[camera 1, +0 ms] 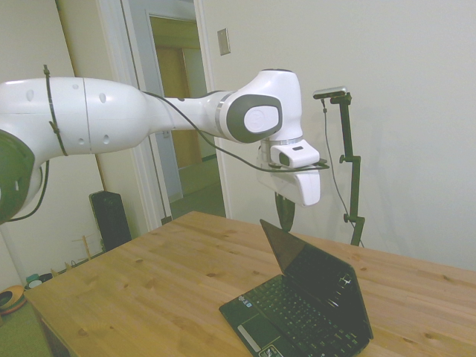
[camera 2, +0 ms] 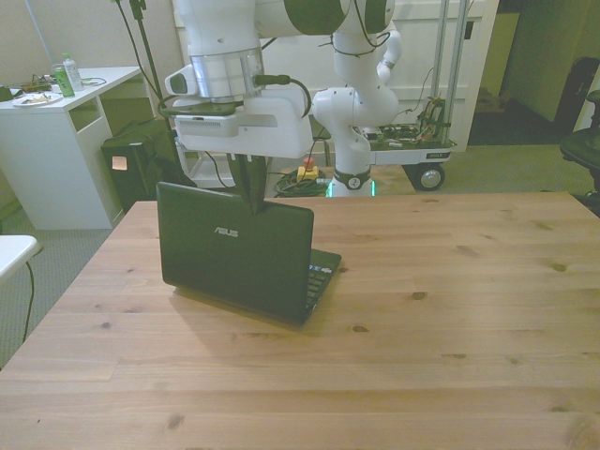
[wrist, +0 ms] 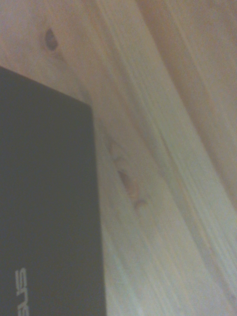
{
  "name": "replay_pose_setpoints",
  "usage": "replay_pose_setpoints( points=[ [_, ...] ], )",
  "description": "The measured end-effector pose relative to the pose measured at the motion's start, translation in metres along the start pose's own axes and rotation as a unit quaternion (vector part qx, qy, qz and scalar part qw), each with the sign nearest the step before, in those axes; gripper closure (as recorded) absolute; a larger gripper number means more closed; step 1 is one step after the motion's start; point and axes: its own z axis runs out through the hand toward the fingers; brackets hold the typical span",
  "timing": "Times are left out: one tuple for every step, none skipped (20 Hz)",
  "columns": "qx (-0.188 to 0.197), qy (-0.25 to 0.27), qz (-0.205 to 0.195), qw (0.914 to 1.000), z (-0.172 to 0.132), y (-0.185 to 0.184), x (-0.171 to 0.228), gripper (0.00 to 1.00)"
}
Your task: Close the laptop
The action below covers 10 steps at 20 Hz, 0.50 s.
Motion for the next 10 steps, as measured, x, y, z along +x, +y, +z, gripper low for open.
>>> replay_pose_setpoints(
  points=[
    [-0.009,-0.001,0.0,1.0,0.006,0.006,-0.004,1.0],
    [-0.016,-0.002,0.001,0.9999,0.012,0.011,-0.008,1.0],
    [-0.023,-0.005,0.0,0.9997,0.021,0.017,-0.013,1.0],
    [-0.029,-0.007,-0.001,0.9996,0.031,0.02,-0.016,1.0],
    [-0.036,-0.01,-0.003,0.9993,0.043,0.024,-0.018,1.0],
    [-0.044,-0.012,-0.004,0.9989,0.056,0.026,-0.02,1.0],
    [-0.052,-0.013,-0.004,0.9985,0.071,0.028,-0.022,1.0],
    [-0.059,-0.014,-0.005,0.9981,0.085,0.029,-0.024,1.0],
    [-0.066,-0.016,-0.006,0.9977,0.1,0.029,-0.027,1.0],
    [-0.074,-0.018,-0.007,0.9971,0.114,0.029,-0.029,1.0]
  ],
)
